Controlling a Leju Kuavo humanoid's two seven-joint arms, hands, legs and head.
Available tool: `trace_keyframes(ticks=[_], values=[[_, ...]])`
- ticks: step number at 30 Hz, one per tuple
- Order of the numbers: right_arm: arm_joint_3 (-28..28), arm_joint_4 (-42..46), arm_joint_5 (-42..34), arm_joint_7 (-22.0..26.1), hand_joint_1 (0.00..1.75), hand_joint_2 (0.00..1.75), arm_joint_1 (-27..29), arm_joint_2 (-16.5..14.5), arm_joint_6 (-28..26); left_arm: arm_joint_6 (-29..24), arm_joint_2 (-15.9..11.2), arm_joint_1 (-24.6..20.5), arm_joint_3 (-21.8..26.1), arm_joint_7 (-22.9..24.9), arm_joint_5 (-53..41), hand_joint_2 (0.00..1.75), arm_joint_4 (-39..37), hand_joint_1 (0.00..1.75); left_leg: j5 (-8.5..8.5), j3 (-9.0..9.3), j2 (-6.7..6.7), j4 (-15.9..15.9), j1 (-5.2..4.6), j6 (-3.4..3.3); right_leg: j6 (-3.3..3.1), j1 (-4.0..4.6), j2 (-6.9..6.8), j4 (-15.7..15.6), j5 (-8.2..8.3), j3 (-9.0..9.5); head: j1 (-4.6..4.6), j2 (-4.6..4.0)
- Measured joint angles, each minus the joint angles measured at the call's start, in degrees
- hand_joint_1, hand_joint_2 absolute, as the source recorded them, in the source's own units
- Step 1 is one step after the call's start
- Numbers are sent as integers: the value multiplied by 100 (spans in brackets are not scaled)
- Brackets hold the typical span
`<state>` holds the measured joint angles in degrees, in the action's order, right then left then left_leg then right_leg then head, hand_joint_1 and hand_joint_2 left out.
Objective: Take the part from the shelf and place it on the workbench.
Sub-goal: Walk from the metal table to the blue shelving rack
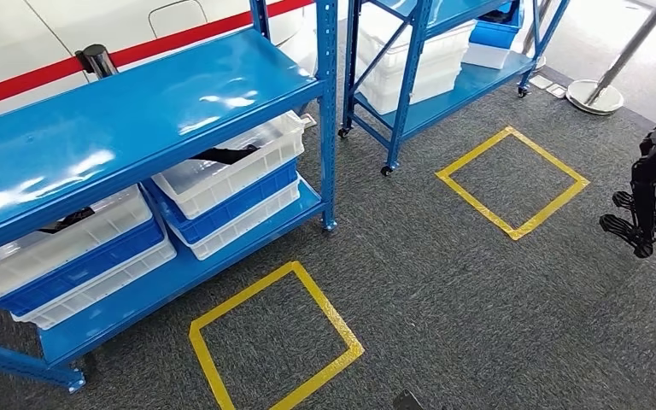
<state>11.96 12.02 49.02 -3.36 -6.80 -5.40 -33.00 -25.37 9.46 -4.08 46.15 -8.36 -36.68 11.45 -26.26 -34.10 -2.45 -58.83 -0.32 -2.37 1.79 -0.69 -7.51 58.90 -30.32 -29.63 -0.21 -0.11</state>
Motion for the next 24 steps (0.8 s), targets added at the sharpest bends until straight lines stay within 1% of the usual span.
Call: trace_keyframes(ticks=[1, 2, 3, 4, 5, 6, 7, 8, 9, 10, 11, 12, 13, 14, 15, 16, 17, 18, 19, 20, 21, 22, 23, 24], values=[[9, 6, -8, 4, 0, 0, -4, -4, -7, 5, -1, 6, 10, -5, -12, 0, 0, 0, 41, 45, 76, 65, 21, -30, 11, 2, 132, 85, -56, -15, 2, 0], [25, 11, -20, 13, 0, 0, -3, -3, -14, 10, -3, 4, 16, -11, -26, 0, 0, 0, 79, 88, 155, 122, 45, -53, 3, 3, 317, 291, -161, -99, 12, 0], [48, 13, -33, 22, 0, 0, 5, 5, -21, 17, -3, -3, 19, -17, -39, 0, 0, 0, 98, 101, 231, 152, 59, -67, -18, -14, 526, 608, -299, -248, 22, 0], [73, 11, -47, 30, 0, 0, 22, 10, -27, 23, -6, -12, 20, -22, -48, 0, 0, 0, 104, 99, 319, 156, 61, -81, -41, -16, 642, 978, -448, -438, 27, 0], [94, 10, -58, 35, 0, 0, 43, 14, -31, 28, -6, -17, 21, -27, -52, 0, 0, 0, 102, 96, 419, 155, 58, -81, -44, -19, 691, 1298, -549, -623, 34, 0], [112, 10, -66, 38, 0, 0, 63, 19, -33, 31, -5, -16, 22, -30, -54, 0, -1, 0, 99, 96, 516, 153, 56, -80, -23, -20, 708, 1463, -573, -739, 35, 0], [124, 9, -69, 40, 0, 0, 78, 20, -36, 32, -4, -8, 23, -32, -55, 0, -1, 0, 97, 100, 612, 149, 55, -75, 20, -22, 721, 1414, -498, -757, 35, 0], [132, 9, -71, 43, 0, 0, 86, 23, -37, 33, -3, 0, 24, -33, -55, 0, -2, 0, 91, 105, 704, 140, 58, -65, 77, -28, 753, 1137, -330, -662, 35, 0], [138, 9, -70, 45, 0, 0, 88, 28, -39, 33, -2, 5, 25, -35, -57, 0, -2, 0, 79, 107, 788, 122, 61, -45, 131, -46, 841, 720, -127, -498, 36, 0], [144, 8, -69, 49, 0, 0, 87, 30, -43, 36, -4, 8, 26, -38, -63, 0, -2, 0, 61, 104, 870, 98, 53, -16, 152, -51, 940, 350, 41, -347, 42, 0], [152, 6, -70, 54, 0, 0, 86, 30, -47, 38, -6, 8, 27, -42, -76, 0, -1, 0, 43, 98, 933, 76, 46, 16, 135, -54, 1021, 90, 152, -241, 45, 0], [163, 4, -70, 58, 0, 0, 81, 28, -51, 41, -8, 9, 27, -46, -91, 0, -1, 0, 30, 86, 985, 63, 37, 47, 91, -50, 1070, -27, 194, -188, 47, 0], [172, 3, -70, 63, 0, 0, 74, 24, -55, 44, -12, 12, 27, -48, -104, 0, -1, 0, 27, 75, 1027, 64, 33, 74, 31, -33, 1050, -25, 194, -177, 44, 0], [183, 4, -68, 67, 0, 0, 66, 21, -59, 45, -16, 18, 29, -49, -114, 0, -2, 0, 31, 65, 1066, 67, 43, 95, -22, -39, 1002, -28, 202, -162, 38, 0], [191, 4, -63, 72, 0, 0, 56, 18, -62, 46, -20, 26, 33, -49, -119, 0, -2, 0, 22, 51, 1031, 50, 51, 115, -57, -47, 951, -35, 209, -144, 36, 0], [202, 5, -51, 75, 0, 0, 51, 16, -65, 46, -24, 29, 39, -48, -121, 0, -2, 0, -28, 15, 900, -30, 54, 138, -98, -55, 894, -41, 213, -131, 24, 0], [213, 5, -36, 79, 0, 0, 52, 13, -68, 46, -28, 23, 45, -48, -122, 0, -2, 0, -137, -73, 721, -218, 55, 164, -133, -61, 829, -48, 212, -121, 13, 0], [221, 4, -19, 81, 0, 0, 58, 12, -69, 45, -29, 12, 51, -49, -124, 0, -2, 0, -303, -222, 513, -524, 55, 189, -162, -53, 756, -50, 201, -113, 0, 0], [229, 4, -2, 82, 0, 0, 68, 12, -71, 44, -30, 0, 56, -52, -125, 0, -2, 0, -489, -420, 366, -902, 56, 212, -193, -40, 680, -50, 187, -108, -12, 0], [233, 3, 9, 83, 0, 0, 78, 13, -71, 44, -31, -6, 59, -55, -124, 0, -3, 0, -639, -629, 302, -1281, 65, 228, -208, -26, 596, -50, 175, -106, -14, 0], [236, 3, 19, 83, 0, 0, 83, 15, -71, 43, -31, -2, 62, -57, -124, 0, -3, 0, -704, -779, 275, -1537, 70, 232, -221, -14, 515, -50, 164, -105, -14, 0], [237, 3, 26, 83, 0, 0, 82, 18, -71, 43, -32, 6, 65, -58, -121, 0, -3, 0, -657, -824, 260, -1587, 72, 222, -232, 0, 438, -49, 154, -100, -14, 0], [238, 3, 31, 84, 0, 0, 77, 17, -71, 43, -33, 13, 67, -58, -119, 0, -3, 0, -513, -755, 239, -1423, 68, 197, -237, 16, 363, -50, 142, -89, -15, 0], [238, 4, 35, 86, 0, 0, 70, 14, -71, 43, -37, 15, 69, -58, -118, 0, -2, 0, -311, -564, 165, -1054, 49, 144, -243, 33, 294, -51, 128, -71, -15, 0]])
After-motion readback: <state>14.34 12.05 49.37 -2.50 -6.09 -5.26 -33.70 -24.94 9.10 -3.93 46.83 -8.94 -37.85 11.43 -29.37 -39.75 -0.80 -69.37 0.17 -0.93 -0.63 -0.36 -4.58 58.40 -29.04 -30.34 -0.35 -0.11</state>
